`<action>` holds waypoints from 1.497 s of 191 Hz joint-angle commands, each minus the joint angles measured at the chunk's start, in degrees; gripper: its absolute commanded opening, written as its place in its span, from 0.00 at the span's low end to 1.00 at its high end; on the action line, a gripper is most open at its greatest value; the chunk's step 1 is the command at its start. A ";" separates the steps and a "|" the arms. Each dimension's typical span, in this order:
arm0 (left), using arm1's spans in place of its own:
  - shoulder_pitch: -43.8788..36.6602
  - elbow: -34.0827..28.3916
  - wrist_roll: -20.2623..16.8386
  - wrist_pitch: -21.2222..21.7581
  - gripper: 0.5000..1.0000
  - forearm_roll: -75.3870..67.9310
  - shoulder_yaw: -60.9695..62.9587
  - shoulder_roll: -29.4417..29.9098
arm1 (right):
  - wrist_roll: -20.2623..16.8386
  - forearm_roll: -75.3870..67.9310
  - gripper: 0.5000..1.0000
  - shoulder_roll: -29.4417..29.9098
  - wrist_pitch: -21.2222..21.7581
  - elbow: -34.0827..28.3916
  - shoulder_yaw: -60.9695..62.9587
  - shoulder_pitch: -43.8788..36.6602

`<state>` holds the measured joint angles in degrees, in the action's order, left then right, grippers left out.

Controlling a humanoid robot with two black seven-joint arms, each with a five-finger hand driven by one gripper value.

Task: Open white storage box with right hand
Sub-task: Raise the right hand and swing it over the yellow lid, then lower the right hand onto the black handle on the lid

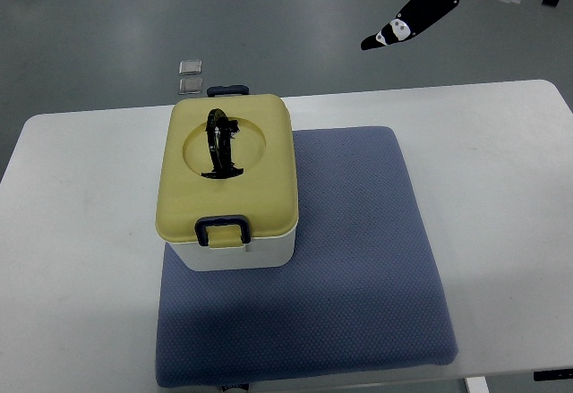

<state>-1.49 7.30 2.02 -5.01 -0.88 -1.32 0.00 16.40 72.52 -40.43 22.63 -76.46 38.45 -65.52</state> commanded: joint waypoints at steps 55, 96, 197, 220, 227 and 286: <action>0.00 0.00 0.00 0.00 1.00 0.00 0.00 0.00 | 6.72 -0.36 0.85 -0.88 -12.61 -0.44 -20.69 -9.72; 0.00 0.00 0.00 0.00 1.00 0.00 0.00 0.00 | 7.33 -0.36 0.85 -0.18 -13.84 -1.23 -25.18 -13.50; 0.00 0.00 0.00 0.00 1.00 0.00 0.00 0.00 | 6.98 1.39 0.85 9.23 -21.66 -1.14 -38.98 -21.23; 0.00 0.00 0.00 0.00 1.00 0.00 0.00 0.00 | 6.81 2.36 0.85 10.90 -21.75 -0.79 -39.42 -21.85; 0.00 0.00 0.00 0.00 1.00 0.00 0.00 0.00 | 6.81 2.71 0.85 11.34 -21.75 -0.62 -39.68 -22.11; 0.00 0.00 0.00 0.00 1.00 0.00 0.00 0.00 | 6.72 4.21 0.85 15.38 -21.49 1.76 -43.81 -27.47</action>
<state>-1.49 7.30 2.02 -5.01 -0.88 -1.32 0.00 23.17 76.10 -26.87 0.82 -75.93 -4.72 -92.14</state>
